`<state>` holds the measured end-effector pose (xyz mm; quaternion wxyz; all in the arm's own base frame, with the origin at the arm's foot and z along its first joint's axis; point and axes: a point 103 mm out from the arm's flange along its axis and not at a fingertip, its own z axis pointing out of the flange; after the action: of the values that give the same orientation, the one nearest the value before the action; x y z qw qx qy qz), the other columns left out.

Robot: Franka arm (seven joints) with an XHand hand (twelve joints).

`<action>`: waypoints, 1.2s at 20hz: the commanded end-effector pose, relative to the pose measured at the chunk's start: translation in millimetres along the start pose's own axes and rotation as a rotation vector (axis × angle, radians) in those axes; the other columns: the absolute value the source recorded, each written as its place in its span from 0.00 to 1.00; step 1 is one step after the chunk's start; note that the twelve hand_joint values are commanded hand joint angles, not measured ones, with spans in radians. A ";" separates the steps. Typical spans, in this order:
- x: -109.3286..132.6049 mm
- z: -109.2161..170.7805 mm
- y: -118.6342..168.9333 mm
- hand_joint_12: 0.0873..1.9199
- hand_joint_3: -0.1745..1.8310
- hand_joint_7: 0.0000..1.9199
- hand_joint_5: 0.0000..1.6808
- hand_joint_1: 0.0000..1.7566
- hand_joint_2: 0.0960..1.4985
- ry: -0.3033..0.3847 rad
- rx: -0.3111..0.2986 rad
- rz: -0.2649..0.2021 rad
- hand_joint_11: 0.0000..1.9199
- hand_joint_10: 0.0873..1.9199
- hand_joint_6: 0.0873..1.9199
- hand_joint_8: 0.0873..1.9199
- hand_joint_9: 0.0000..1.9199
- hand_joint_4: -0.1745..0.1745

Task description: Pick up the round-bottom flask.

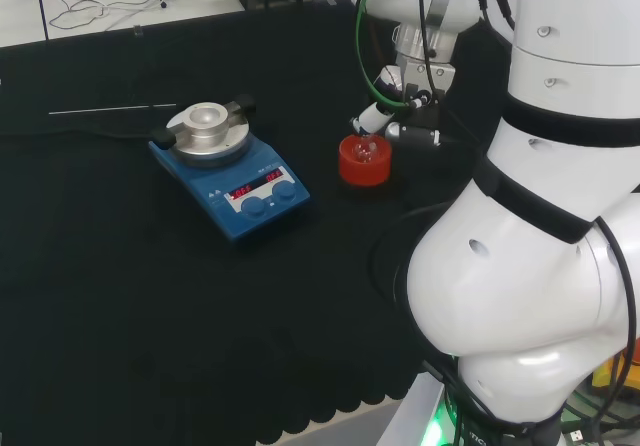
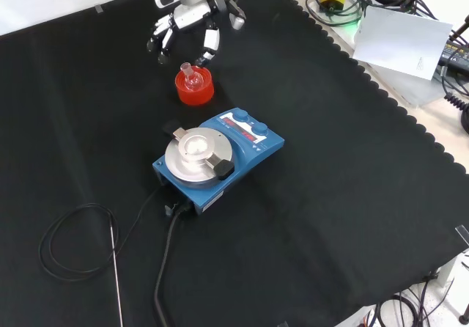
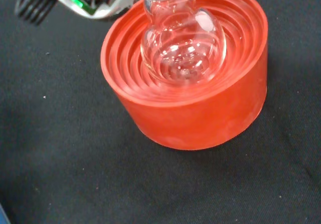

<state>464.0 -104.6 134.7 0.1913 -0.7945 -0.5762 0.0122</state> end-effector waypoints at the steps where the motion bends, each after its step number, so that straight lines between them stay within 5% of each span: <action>1: -0.7 6.3 6.6 0.72 0.42 0.02 0.38 0.51 0.36 -0.007 0.011 0.003 0.00 0.32 0.05 0.25 0.10 0.48; 15: -9.1 14.9 20.1 0.73 0.42 0.03 0.40 0.53 0.35 -0.029 0.015 0.029 0.01 0.32 0.06 0.26 0.11 0.47; 18: 10.4 21.0 17.9 0.73 0.43 0.04 0.41 0.53 0.35 -0.042 0.010 0.040 0.01 0.32 0.07 0.26 0.11 0.46; 24: -14.9 14.5 21.7 0.72 0.43 0.04 0.43 0.53 0.35 -0.014 0.013 0.035 0.02 0.31 0.15 0.26 0.13 0.44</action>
<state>478.4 -99.2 111.8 0.1867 -0.8058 -0.5608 0.0359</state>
